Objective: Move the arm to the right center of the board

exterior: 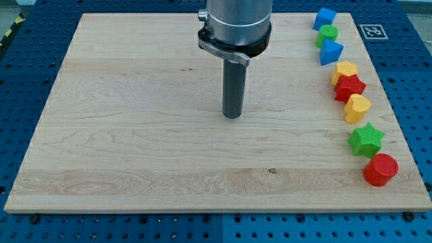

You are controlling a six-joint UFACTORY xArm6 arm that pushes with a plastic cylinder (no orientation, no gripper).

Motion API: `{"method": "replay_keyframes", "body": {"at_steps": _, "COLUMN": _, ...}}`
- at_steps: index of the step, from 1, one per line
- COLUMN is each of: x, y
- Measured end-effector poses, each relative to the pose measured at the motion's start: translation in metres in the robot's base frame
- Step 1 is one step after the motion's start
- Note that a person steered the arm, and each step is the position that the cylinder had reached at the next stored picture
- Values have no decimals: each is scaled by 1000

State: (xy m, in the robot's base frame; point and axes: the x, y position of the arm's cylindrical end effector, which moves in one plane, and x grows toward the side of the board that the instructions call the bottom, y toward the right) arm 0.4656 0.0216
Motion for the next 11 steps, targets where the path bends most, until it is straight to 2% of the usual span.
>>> {"method": "replay_keyframes", "body": {"at_steps": 6, "x": -18, "y": 7}}
{"method": "replay_keyframes", "body": {"at_steps": 8, "x": -19, "y": 92}}
{"method": "replay_keyframes", "body": {"at_steps": 11, "x": -6, "y": 92}}
